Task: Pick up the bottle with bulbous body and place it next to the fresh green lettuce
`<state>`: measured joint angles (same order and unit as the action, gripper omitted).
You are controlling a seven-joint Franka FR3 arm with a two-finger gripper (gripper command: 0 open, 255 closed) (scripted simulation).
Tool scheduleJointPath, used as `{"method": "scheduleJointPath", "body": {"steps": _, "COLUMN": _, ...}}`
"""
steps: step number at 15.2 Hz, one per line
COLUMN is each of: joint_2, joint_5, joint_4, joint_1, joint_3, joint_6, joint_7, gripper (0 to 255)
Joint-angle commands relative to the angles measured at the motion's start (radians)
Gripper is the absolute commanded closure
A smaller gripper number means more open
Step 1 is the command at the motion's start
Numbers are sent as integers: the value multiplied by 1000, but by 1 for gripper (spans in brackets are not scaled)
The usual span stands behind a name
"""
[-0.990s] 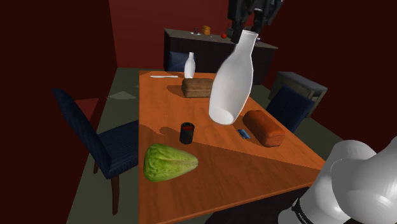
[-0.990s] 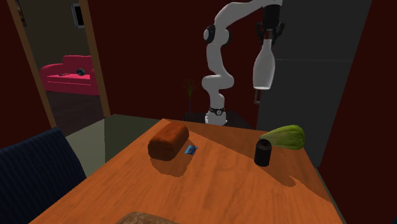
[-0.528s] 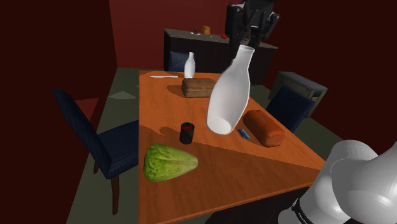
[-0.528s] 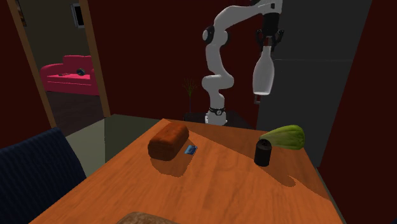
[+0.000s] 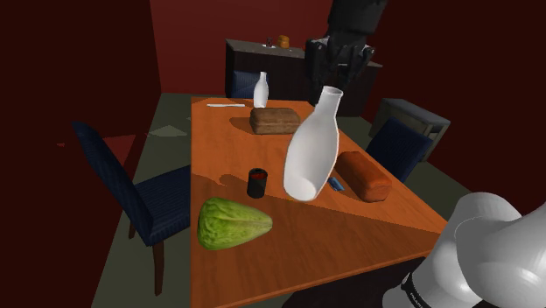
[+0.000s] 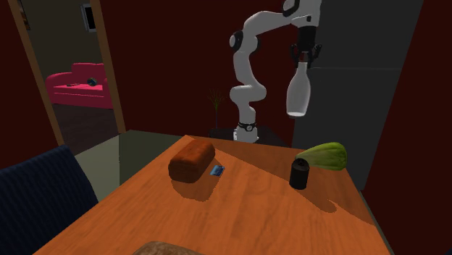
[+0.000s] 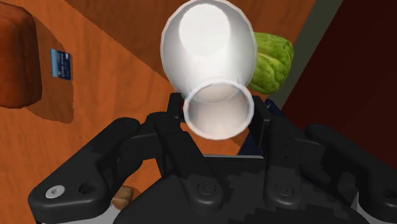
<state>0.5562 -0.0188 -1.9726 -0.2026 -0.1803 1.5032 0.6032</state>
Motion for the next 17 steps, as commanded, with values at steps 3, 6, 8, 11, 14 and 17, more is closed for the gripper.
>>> {"method": "scheduleJointPath", "body": {"steps": 3, "joint_2": 19, "joint_5": -3, "joint_4": -71, "joint_1": -2, "joint_3": 0, "joint_6": 54, "joint_7": 0, "gripper": 255}}
{"method": "scheduleJointPath", "body": {"steps": 6, "joint_2": 32, "joint_5": -5, "joint_4": -123, "joint_1": -4, "joint_3": -1, "joint_6": 92, "joint_7": 1, "gripper": 255}}
{"method": "scheduleJointPath", "body": {"steps": 8, "joint_2": 40, "joint_5": -7, "joint_4": -157, "joint_1": -6, "joint_3": -2, "joint_6": 117, "joint_7": 1, "gripper": 255}}
{"method": "scheduleJointPath", "body": {"steps": 11, "joint_2": 51, "joint_5": -9, "joint_4": -205, "joint_1": -8, "joint_3": -3, "joint_6": 156, "joint_7": 3, "gripper": 255}}
{"method": "scheduleJointPath", "body": {"steps": 14, "joint_2": 60, "joint_5": -12, "joint_4": -253, "joint_1": -10, "joint_3": -5, "joint_6": 194, "joint_7": 4, "gripper": 255}}
{"method": "scheduleJointPath", "body": {"steps": 17, "joint_2": 67, "joint_5": -14, "joint_4": -298, "joint_1": -11, "joint_3": -7, "joint_6": 232, "joint_7": 5, "gripper": 255}}
